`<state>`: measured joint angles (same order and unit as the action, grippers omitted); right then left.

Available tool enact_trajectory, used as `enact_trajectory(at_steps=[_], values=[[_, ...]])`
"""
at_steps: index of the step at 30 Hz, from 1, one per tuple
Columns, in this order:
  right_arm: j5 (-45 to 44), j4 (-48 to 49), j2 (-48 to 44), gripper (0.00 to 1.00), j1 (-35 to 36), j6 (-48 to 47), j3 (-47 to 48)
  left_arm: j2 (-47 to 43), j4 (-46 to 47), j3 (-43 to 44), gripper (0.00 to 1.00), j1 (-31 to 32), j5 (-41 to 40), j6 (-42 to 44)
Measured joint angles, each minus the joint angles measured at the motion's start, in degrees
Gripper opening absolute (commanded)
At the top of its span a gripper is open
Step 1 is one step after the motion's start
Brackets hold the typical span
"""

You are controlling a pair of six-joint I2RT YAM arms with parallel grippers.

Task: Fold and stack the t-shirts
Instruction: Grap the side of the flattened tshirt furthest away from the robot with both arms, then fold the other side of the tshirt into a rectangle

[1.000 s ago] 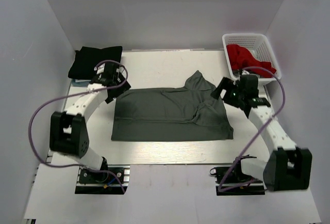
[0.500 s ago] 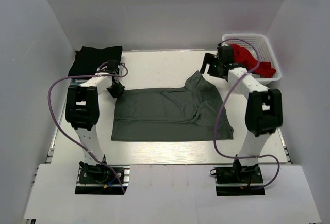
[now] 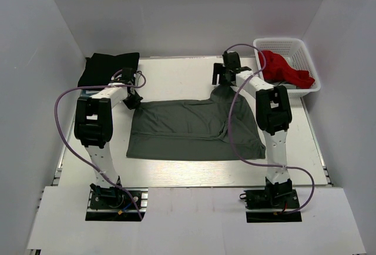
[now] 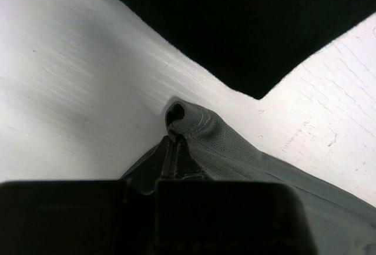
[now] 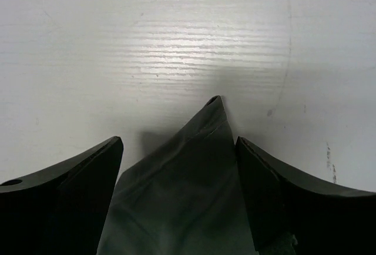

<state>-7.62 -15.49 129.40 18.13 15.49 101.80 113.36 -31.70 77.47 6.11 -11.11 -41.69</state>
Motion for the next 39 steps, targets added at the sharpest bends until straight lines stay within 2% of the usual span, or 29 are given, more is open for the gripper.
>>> enact_trajectory(at_steps=[7, 8, 9, 10, 11, 17, 20, 24, 33, 39], values=[[-3.3, -1.2, 2.0, 0.44, 1.4, -0.9, 1.6, -0.2, 0.5, -0.4, 0.00, 0.0, 0.0, 0.5], [-3.8, -1.4, 2.0, 0.30, 1.5, -0.9, 1.6, -0.3, 0.7, -0.5, 0.00, 0.0, 0.0, 0.6], [-4.3, -1.4, 2.0, 0.25, 1.5, -1.1, 1.6, -0.4, 0.9, -0.7, 0.00, 0.0, 0.0, 0.6], [-4.8, -1.4, 2.0, 0.16, 1.5, -0.7, 1.6, -0.4, 1.1, -0.8, 0.00, 0.0, 0.1, 0.7], [-5.2, -1.5, 2.0, 0.00, 1.5, -0.6, 1.6, -0.5, 1.2, -0.9, 0.00, 0.0, 0.2, 0.7], [-8.1, -2.6, 2.0, 0.00, 1.6, -0.2, 1.6, -0.7, 1.4, -1.1, 0.00, 0.0, 0.2, 1.0], [-9.0, -1.4, -0.3, 0.00, 1.9, -0.3, -1.6, -1.8, 1.6, -2.2, 0.00, 0.2, 0.2, 1.4], [-9.2, 0.3, -9.2, 0.00, 2.4, -0.3, -11.8, -5.4, 2.0, -5.5, 0.00, 0.6, 0.4, 1.7], [-10.0, 6.5, -35.5, 0.00, 3.8, 2.3, -34.9, -17.4, 3.5, -11.0, 0.00, 0.8, 1.0, 2.3], [-10.5, 6.6, -47.0, 0.00, 4.7, 4.8, -47.3, -22.0, 3.4, -14.8, 0.00, 0.8, 1.1, 2.8]])
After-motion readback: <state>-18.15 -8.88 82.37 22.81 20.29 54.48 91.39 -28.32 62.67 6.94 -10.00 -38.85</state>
